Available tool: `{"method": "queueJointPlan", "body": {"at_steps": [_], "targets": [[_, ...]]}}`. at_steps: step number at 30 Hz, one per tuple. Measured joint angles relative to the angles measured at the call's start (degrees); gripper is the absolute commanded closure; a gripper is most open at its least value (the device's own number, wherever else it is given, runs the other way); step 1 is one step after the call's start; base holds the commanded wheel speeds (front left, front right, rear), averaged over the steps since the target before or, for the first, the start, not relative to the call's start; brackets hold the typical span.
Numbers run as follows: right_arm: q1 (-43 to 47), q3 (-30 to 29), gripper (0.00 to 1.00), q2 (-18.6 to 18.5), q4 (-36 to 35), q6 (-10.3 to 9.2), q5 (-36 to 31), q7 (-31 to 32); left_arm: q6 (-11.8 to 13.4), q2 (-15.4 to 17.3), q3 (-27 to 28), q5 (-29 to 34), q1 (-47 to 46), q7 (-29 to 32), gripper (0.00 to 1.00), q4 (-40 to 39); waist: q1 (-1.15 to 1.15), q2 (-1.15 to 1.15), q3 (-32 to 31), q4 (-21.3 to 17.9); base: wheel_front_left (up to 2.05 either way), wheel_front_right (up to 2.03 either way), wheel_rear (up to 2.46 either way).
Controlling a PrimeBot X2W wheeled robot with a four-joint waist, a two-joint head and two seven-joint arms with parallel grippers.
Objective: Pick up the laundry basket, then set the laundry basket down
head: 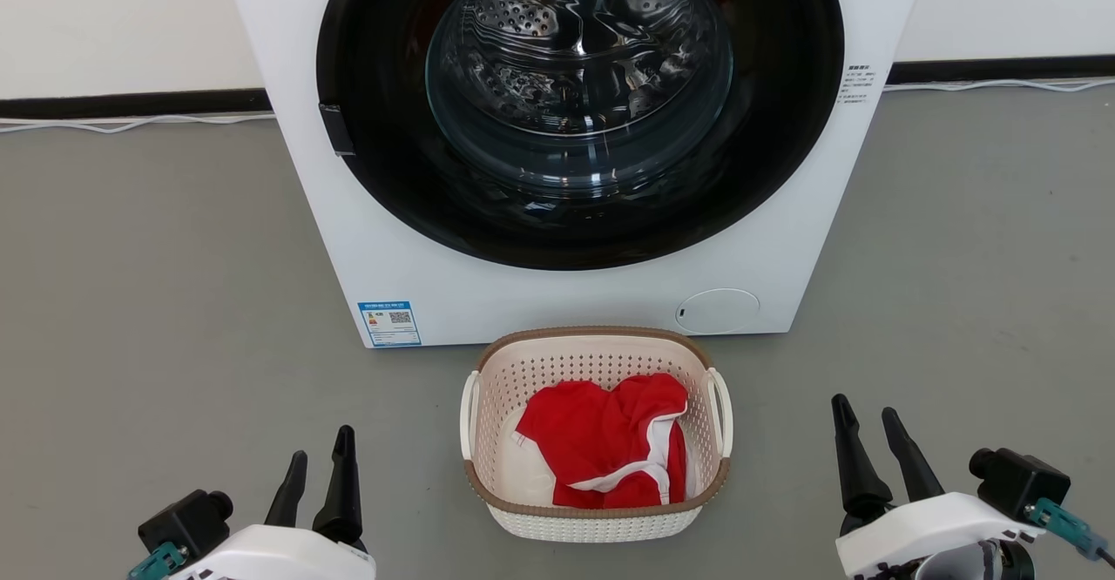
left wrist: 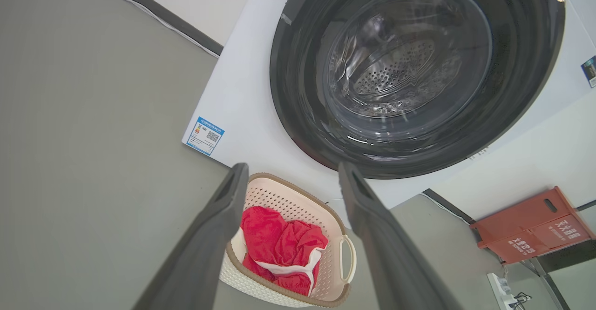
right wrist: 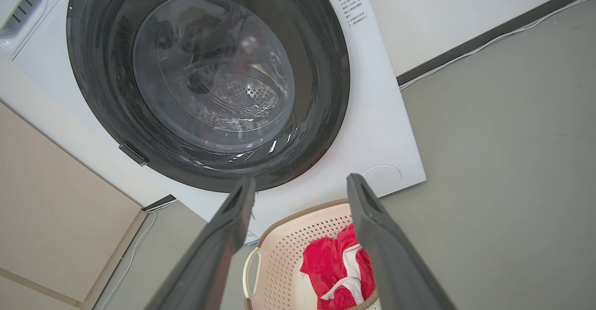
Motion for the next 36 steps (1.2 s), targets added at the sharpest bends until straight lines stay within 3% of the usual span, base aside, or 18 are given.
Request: {"method": "queueJointPlan", "body": {"at_steps": [36], "targets": [[-0.2, 0.1, 0.00, -0.3, 2.3, 0.00, -27.1, -6.1, 1.6, 0.3, -2.4, 25.6, 0.0, -6.5, 0.00, 0.1, 0.00, 0.00, 0.5, -0.7, 0.00, 0.00, 0.00]]}}
